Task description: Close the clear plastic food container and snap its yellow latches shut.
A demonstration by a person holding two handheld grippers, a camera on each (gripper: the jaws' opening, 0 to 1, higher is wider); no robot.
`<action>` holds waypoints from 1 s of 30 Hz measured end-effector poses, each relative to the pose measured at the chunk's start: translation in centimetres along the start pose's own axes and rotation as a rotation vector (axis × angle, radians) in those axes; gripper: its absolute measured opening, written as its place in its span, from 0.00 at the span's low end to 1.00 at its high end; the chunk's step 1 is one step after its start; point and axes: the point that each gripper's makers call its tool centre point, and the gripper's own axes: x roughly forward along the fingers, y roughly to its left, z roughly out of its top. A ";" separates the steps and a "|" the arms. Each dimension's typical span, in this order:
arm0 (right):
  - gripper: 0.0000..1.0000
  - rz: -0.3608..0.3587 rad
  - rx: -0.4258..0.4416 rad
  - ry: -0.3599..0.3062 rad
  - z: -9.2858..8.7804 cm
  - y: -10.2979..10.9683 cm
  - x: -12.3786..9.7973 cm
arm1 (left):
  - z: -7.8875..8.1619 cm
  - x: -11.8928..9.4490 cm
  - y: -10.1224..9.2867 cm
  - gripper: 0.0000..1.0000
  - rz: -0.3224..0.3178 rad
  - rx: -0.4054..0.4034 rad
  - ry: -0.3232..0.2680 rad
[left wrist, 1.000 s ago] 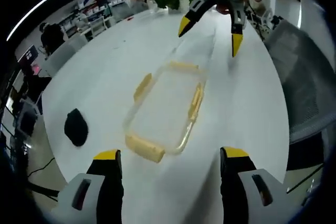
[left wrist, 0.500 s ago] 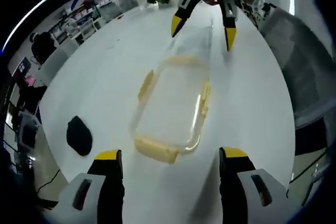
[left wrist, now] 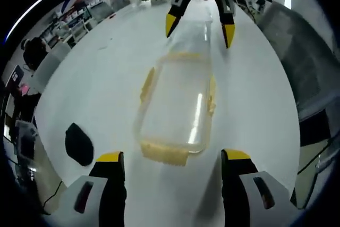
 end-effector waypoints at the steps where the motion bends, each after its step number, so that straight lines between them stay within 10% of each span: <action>1: 0.74 0.002 0.003 0.004 0.0 -0.1 0.1 | -0.1 0.1 0.0 0.72 -0.007 0.007 0.005; 30: 0.65 0.069 -0.009 0.070 -0.5 -1.5 2.2 | -0.7 1.6 0.8 0.66 -0.101 0.117 0.070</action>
